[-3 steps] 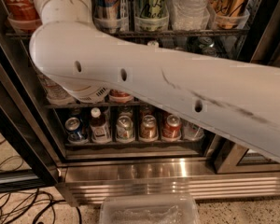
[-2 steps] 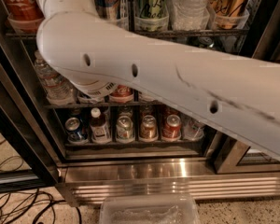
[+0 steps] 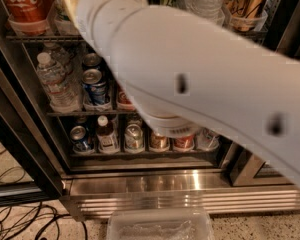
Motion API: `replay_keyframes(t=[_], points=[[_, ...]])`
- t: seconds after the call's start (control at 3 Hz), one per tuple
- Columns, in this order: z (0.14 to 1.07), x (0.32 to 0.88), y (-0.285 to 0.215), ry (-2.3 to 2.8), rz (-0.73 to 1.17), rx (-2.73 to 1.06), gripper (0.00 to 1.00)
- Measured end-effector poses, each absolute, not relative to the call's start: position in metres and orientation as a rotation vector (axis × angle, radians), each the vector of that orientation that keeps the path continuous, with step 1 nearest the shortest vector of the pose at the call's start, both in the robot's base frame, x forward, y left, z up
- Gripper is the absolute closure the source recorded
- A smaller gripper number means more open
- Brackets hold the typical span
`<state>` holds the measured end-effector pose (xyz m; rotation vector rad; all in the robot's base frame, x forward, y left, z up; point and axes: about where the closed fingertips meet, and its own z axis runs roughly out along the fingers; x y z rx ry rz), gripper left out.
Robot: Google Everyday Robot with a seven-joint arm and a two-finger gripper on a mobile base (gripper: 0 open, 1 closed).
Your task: Pick 7up can from top shelf of fridge
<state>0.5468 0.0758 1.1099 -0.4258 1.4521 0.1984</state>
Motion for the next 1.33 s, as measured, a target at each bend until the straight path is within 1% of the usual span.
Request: replay_keyframes(t=[0.33, 0.67, 1.0, 1.33], points=[[1.067, 0.523, 0.037, 1.552, 0.152, -0.522, 1.00], [0.996, 0.515, 0.021, 1.693, 0.299, -0.551, 1.00], [0.984, 0.503, 0.032, 1.707, 0.377, -0.590, 1.00], [0.984, 0.503, 0.032, 1.707, 0.377, -0.590, 1.00]])
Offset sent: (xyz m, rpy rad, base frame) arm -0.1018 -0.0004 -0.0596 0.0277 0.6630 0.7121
